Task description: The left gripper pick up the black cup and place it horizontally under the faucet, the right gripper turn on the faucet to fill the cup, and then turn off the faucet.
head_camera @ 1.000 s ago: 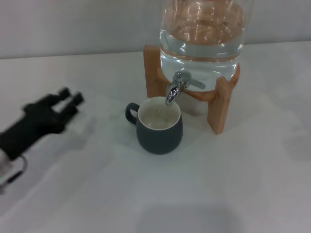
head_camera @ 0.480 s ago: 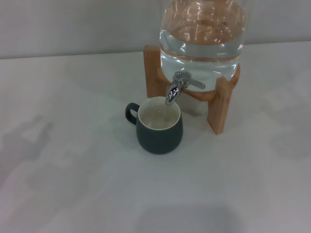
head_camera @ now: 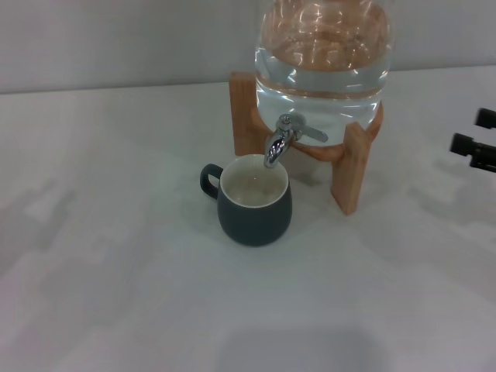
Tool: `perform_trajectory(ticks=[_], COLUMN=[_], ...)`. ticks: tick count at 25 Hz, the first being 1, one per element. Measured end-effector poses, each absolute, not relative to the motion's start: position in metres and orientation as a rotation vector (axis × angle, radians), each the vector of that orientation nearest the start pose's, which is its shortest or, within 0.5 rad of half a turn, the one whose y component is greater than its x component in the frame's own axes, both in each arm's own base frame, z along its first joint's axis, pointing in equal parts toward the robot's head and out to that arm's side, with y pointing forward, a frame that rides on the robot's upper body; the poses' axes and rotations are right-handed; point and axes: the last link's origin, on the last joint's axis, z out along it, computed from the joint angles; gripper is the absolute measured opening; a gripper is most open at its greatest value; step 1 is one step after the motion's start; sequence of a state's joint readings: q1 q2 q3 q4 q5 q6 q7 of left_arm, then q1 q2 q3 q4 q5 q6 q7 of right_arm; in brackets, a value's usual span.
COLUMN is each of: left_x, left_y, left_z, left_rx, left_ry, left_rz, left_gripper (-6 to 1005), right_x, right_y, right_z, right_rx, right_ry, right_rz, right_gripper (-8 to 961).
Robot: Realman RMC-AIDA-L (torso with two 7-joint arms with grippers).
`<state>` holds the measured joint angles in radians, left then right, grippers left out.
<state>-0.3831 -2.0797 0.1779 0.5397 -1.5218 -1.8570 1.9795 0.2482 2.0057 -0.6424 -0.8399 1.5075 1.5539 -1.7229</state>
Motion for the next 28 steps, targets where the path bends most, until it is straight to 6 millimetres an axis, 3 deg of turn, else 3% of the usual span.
perform_trajectory(ticks=[7, 14, 28], left_x=[-0.302, -0.303, -0.305], left_y=[0.285, 0.286, 0.283], left_z=[0.092, 0.091, 0.092], left_rx=[-1.944, -1.941, -1.930], left_ry=[-0.464, -0.471, -0.475], left_rz=[-1.318, -1.311, -1.306], left_gripper=[411, 411, 411], right_x=[0.281, 0.250, 0.225], right_y=[0.294, 0.303, 0.314], right_z=[0.090, 0.062, 0.030], right_rx=[-2.378, -2.480, -2.529], right_ry=[0.543, 0.461, 0.426], right_rz=[0.973, 0.855, 0.756], right_gripper=[840, 840, 840])
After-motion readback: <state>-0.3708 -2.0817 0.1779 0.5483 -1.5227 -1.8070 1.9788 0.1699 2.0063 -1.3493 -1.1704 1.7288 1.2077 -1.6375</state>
